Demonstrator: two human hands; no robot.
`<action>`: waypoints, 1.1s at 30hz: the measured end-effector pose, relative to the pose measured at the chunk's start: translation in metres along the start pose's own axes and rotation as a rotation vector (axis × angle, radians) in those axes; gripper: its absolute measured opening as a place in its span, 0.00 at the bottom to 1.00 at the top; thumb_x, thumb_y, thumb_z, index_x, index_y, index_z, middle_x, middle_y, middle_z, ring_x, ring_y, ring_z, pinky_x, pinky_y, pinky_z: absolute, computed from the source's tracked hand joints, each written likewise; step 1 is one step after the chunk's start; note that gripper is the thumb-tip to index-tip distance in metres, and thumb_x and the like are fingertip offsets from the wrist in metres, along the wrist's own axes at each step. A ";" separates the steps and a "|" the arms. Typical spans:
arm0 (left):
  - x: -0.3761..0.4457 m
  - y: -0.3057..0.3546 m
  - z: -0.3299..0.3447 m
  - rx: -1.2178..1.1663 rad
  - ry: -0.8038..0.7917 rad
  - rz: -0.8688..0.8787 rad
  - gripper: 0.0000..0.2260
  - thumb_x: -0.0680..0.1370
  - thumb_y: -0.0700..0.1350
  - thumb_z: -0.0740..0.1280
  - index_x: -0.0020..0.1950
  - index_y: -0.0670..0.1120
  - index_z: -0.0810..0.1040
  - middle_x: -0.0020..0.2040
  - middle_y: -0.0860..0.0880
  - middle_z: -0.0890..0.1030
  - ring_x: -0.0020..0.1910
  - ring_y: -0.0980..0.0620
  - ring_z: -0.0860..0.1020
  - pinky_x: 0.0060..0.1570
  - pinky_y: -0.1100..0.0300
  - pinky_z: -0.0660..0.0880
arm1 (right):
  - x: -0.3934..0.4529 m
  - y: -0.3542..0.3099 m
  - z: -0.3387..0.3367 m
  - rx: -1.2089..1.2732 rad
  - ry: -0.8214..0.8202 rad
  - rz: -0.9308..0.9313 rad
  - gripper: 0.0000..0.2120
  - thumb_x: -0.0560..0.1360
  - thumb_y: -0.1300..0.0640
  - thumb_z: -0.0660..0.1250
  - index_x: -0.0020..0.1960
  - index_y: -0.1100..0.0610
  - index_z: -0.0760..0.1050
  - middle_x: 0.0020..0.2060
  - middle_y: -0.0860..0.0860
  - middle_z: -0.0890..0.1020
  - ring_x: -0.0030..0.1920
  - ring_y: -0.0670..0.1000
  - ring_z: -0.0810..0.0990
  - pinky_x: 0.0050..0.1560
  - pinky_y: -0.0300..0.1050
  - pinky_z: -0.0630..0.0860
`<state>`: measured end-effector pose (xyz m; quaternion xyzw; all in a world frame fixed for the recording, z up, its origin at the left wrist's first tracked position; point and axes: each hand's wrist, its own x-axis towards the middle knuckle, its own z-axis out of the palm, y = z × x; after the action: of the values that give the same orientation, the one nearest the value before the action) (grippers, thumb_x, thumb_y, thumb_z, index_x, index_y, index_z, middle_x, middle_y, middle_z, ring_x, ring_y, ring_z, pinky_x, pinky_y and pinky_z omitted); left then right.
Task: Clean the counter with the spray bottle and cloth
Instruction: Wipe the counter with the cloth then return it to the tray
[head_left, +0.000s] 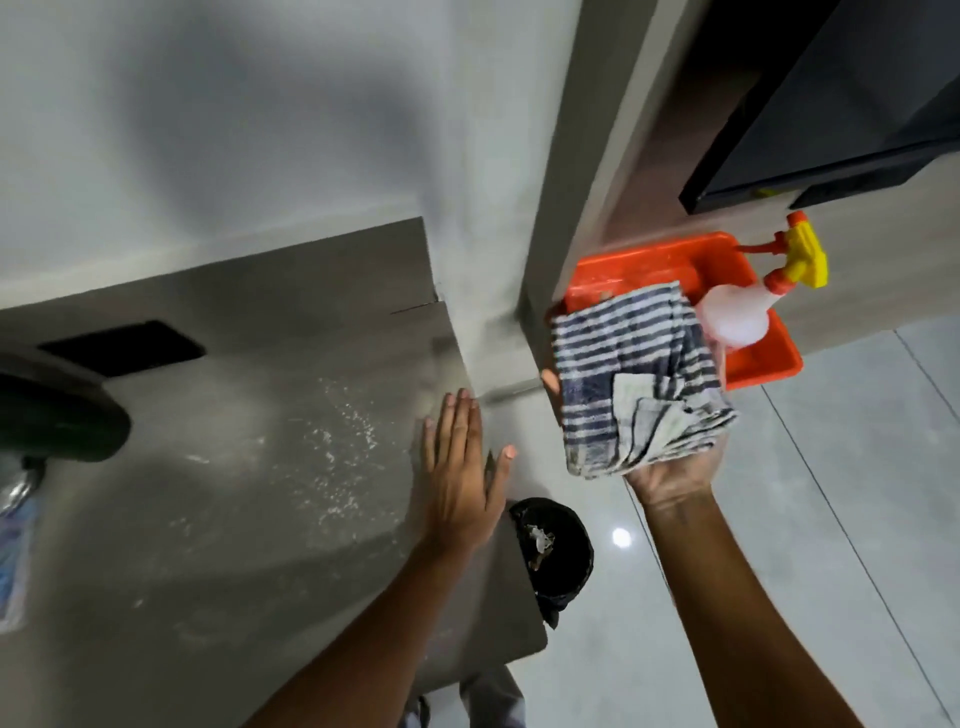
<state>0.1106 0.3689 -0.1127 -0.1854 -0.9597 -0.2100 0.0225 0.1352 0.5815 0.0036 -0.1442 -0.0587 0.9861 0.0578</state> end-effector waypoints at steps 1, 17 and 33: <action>-0.004 -0.006 -0.006 -0.050 0.030 0.025 0.29 0.89 0.53 0.61 0.87 0.40 0.65 0.89 0.43 0.63 0.90 0.44 0.61 0.86 0.34 0.61 | 0.000 0.013 0.006 -0.120 0.093 -0.034 0.33 0.88 0.40 0.57 0.76 0.67 0.77 0.75 0.67 0.79 0.76 0.71 0.77 0.79 0.74 0.70; -0.202 -0.310 -0.174 0.023 0.091 -0.473 0.41 0.88 0.67 0.48 0.82 0.35 0.71 0.84 0.36 0.71 0.85 0.34 0.68 0.85 0.41 0.60 | -0.023 0.271 -0.074 -2.672 -0.007 0.030 0.41 0.86 0.32 0.39 0.90 0.55 0.54 0.90 0.57 0.52 0.90 0.63 0.51 0.87 0.71 0.49; -0.238 -0.371 -0.164 0.155 0.049 -0.319 0.28 0.89 0.51 0.53 0.88 0.41 0.63 0.89 0.44 0.63 0.90 0.46 0.59 0.89 0.44 0.58 | 0.095 0.426 -0.031 -2.818 -0.254 -0.060 0.35 0.88 0.35 0.42 0.91 0.47 0.38 0.90 0.55 0.40 0.90 0.60 0.38 0.87 0.72 0.41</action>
<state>0.1911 -0.0936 -0.1390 -0.0233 -0.9894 -0.1408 0.0265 0.0123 0.1769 -0.1090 0.0095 -0.9873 0.1069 -0.1173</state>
